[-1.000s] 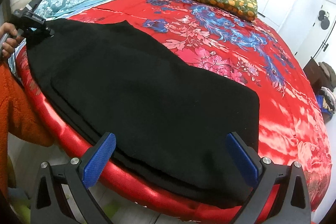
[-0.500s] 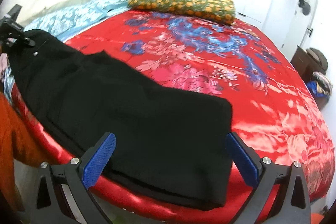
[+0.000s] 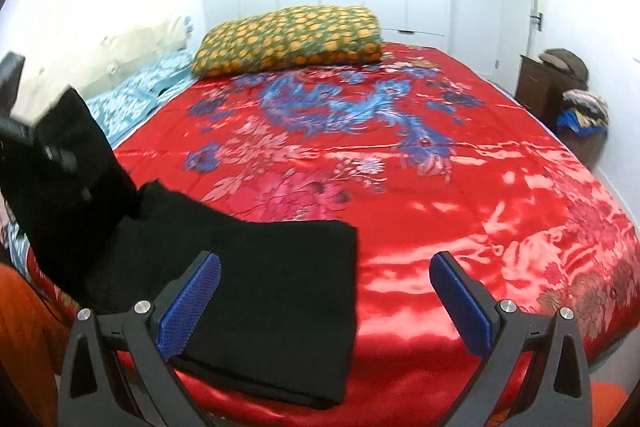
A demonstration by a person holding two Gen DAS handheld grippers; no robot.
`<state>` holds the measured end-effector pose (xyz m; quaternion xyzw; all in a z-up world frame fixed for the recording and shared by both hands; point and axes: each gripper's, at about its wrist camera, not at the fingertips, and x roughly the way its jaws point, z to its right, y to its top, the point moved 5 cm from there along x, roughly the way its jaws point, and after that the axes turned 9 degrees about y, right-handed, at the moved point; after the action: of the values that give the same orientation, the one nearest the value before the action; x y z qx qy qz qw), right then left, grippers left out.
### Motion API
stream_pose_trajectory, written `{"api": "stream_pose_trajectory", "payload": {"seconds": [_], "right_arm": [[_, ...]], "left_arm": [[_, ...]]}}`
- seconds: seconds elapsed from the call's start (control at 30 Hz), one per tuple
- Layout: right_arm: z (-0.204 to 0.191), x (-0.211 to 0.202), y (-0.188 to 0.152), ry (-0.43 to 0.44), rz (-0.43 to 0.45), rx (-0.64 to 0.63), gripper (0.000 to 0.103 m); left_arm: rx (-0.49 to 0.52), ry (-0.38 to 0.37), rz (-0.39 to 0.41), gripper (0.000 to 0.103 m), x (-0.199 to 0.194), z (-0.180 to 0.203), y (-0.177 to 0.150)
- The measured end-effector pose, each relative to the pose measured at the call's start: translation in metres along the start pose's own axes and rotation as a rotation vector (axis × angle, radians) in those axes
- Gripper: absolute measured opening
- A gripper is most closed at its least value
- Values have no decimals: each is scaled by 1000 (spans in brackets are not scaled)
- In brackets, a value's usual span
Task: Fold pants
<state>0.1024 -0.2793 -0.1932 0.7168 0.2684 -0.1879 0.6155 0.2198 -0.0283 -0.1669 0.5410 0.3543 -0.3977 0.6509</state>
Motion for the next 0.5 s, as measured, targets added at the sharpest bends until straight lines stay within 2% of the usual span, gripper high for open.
{"api": "stream_pose_trajectory", "payload": {"seconds": [0.1, 0.13, 0.17, 0.2, 0.27, 0.3, 0.37, 0.4, 0.43, 0.47, 0.5], "right_arm": [[14, -2, -2, -8, 3, 43, 103], [18, -4, -3, -8, 5, 56, 103], [24, -5, -3, -9, 11, 77, 103], [28, -7, -2, -9, 18, 95, 103], [37, -11, -2, -2, 38, 133, 103], [41, -14, -2, 4, 48, 150, 103], [50, -19, -1, 32, 71, 196, 103], [51, -20, -1, 52, 76, 213, 103], [52, -20, -1, 85, 76, 227, 103], [49, -18, -2, 130, 67, 233, 103], [44, -14, -3, 179, 53, 231, 103]], "left_arm": [[83, 99, -14, 25, 30, 39, -20], [112, 97, -35, 36, 41, 51, -26], [143, 75, -76, 54, 55, 66, -33], [173, 30, -131, 61, 68, 81, -42], [203, -48, -197, 61, 76, 102, -55], [211, -96, -196, 61, 69, 108, -59], [221, -226, -152, 62, 38, 111, -56], [220, -258, -122, 64, 24, 105, -52], [215, -275, -76, 73, 7, 94, -44], [197, -261, -10, 84, -10, 73, -31], [175, -233, 36, 87, -20, 55, -22]]}}
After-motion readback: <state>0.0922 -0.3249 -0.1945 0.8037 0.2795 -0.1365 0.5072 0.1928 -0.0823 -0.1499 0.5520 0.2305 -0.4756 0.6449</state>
